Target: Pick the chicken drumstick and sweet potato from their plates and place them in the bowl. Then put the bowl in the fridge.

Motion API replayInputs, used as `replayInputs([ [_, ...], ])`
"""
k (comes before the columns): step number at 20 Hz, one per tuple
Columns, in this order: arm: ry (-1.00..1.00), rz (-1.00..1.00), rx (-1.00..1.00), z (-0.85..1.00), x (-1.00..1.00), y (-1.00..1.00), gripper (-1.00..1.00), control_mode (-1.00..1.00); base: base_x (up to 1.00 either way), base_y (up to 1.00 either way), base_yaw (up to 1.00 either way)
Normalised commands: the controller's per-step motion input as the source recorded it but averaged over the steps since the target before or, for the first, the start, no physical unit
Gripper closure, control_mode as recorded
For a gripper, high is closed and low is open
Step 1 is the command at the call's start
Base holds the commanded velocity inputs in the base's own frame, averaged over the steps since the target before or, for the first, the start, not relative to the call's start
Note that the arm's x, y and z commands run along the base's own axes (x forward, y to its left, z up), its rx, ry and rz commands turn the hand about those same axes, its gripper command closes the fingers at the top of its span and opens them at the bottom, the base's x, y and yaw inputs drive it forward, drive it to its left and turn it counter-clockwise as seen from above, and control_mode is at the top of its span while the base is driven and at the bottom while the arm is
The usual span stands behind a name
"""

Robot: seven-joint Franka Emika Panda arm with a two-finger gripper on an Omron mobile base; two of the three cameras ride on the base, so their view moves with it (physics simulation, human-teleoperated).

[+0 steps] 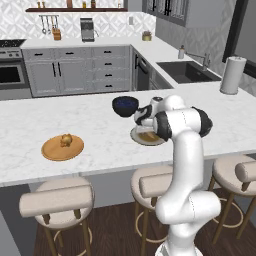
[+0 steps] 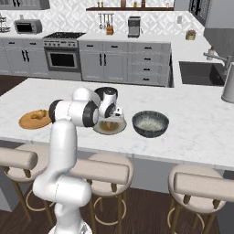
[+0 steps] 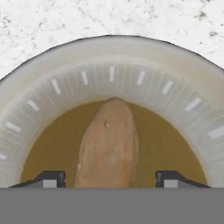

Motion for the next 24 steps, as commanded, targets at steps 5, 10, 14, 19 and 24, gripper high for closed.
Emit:
replayInputs([
  [5,0.0,0.0,-0.03,-0.21,-0.74,0.4,1.0,-1.0,0.0,0.0,0.0],
  [10,0.03,0.02,-0.02,0.04,-0.7,0.37,1.0,-1.0,0.0,0.0,0.0],
  [14,-0.02,0.01,-0.01,0.83,-0.65,0.0,1.0,-1.0,0.0,0.0,0.0],
  [19,-0.01,0.01,-0.01,0.9,-0.45,-0.15,1.0,-1.0,0.0,0.0,0.0],
  [24,-0.04,0.0,-0.07,0.67,-0.23,-0.49,1.0,-1.0,0.0,0.0,0.0],
])
